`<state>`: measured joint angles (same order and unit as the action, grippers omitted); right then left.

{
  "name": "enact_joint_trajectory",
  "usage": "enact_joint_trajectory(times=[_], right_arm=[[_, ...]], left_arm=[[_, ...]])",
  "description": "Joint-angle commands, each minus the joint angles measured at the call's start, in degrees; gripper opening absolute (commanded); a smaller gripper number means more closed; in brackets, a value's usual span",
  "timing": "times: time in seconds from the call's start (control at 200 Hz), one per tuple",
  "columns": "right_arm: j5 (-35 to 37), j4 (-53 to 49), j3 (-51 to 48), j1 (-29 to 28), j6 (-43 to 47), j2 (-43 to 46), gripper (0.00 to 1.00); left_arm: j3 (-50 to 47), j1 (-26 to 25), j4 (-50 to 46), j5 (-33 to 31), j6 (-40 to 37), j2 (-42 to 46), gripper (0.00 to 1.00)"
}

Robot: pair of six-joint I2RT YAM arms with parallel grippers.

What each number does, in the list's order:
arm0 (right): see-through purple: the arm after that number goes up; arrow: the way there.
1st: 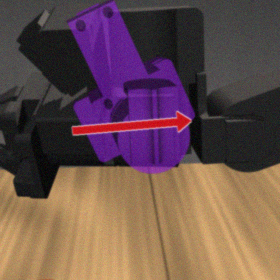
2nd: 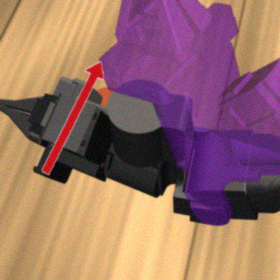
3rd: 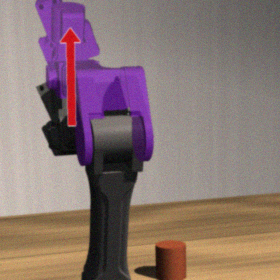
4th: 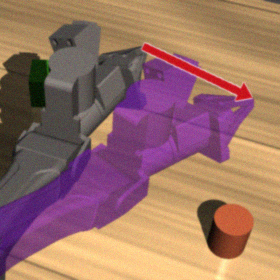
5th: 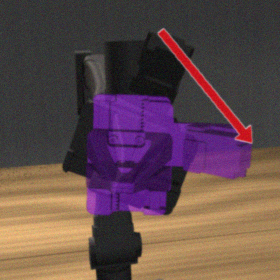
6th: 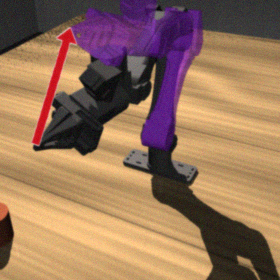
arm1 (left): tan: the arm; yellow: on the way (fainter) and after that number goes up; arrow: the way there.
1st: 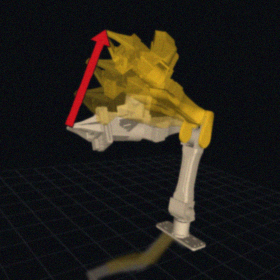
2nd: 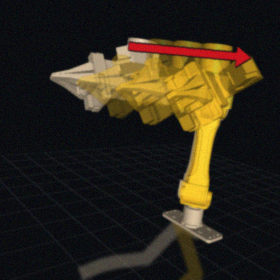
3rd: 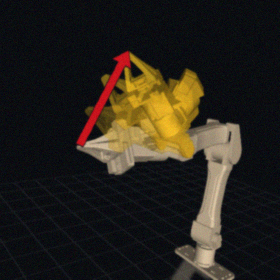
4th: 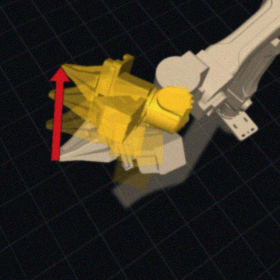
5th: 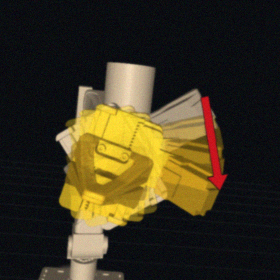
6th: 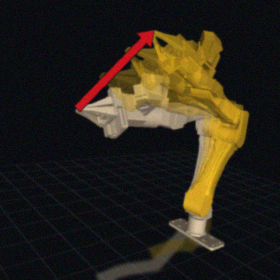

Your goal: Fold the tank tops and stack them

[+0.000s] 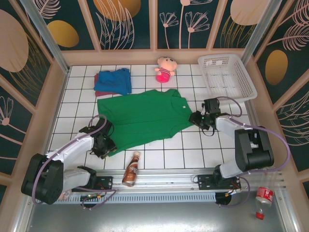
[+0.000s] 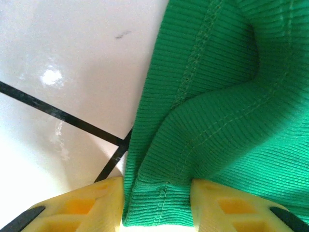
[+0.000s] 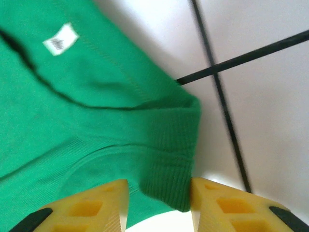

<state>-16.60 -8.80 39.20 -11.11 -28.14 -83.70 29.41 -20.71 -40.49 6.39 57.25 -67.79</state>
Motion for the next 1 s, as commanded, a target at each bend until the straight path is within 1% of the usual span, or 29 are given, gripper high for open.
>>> enact_joint_trajectory(times=[0.0, 0.045, 0.16, 0.24, 0.3, 0.385, 0.455, 0.52, 0.58, 0.655, 0.765, 0.856, 0.996], right_arm=[[-3.14, -4.08, 1.05, -4.12, 0.9, 3.22, 0.42], [-3.17, -4.34, 0.77, -6.56, 0.01, 3.69, 0.43], [-3.32, -3.73, 0.17, -12.51, -2.69, 3.94, 0.44], [-1.43, -4.76, 0.65, -17.34, -1.52, 3.35, 0.46], [0.57, -6.34, 0.74, -19.77, -0.78, 3.73, 0.47], [2.3, -9.1, -0.74, -19.96, -1.43, 7.11, 0.47], [5.2, -12.6, -2.07, -17.77, -0.43, 11.13, 0.47], [4.63, -13.21, -2.92, -15.38, 0.89, 13.88, 0.46], [2.96, -11.52, -2.36, -17.41, 1.96, 14.79, 0.46], [2.38, -8.7, -1.69, -22.7, 4.33, 13.57, 0.47], [5.97, -3.68, -1.84, -29.25, 10.61, 11.1, 0.47], [6.65, -0.38, -1.51, -31.06, 13.92, 7.95, 0.47], [8.42, 2.28, -0.53, -33.27, 16.5, 2.81, 0.47]], left_arm=[[-3.38, -0.86, -0.06, 3.8, 2.3, 0.04, 0.39], [-3.71, -0.87, 0.34, 3.71, 2.37, -0.04, 0.38], [-4.4, -0.94, 1.92, 4.07, 2.14, -0.74, 0.31], [-3.91, -0.87, 1.79, 3.26, 1.39, -1.23, 0.25], [-3.19, -0.87, 1.05, 2.77, 0.64, -1.66, 0.24], [-2.8, -0.85, 0.18, 2.58, 0.34, -0.95, 0.21], [-3.02, -0.86, -0.51, 2.49, 0.53, 0.29, 0.2], [-3.47, -0.83, -0.83, 2.46, 0.57, 1.11, 0.18], [-3.69, -0.9, -0.97, 2.75, 0.43, 1.43, 0.17], [-3.33, -0.85, -1.65, 2.33, 0.14, 1.6, 0.17], [-2.79, -0.85, -1.46, 2.2, 0.49, 2.13, 0.16], [-2.39, -0.83, -2.02, 1.98, 0.02, 1.97, 0.15], [-1.37, -0.82, -2.78, 1.34, -0.28, 2.29, 0.14]])
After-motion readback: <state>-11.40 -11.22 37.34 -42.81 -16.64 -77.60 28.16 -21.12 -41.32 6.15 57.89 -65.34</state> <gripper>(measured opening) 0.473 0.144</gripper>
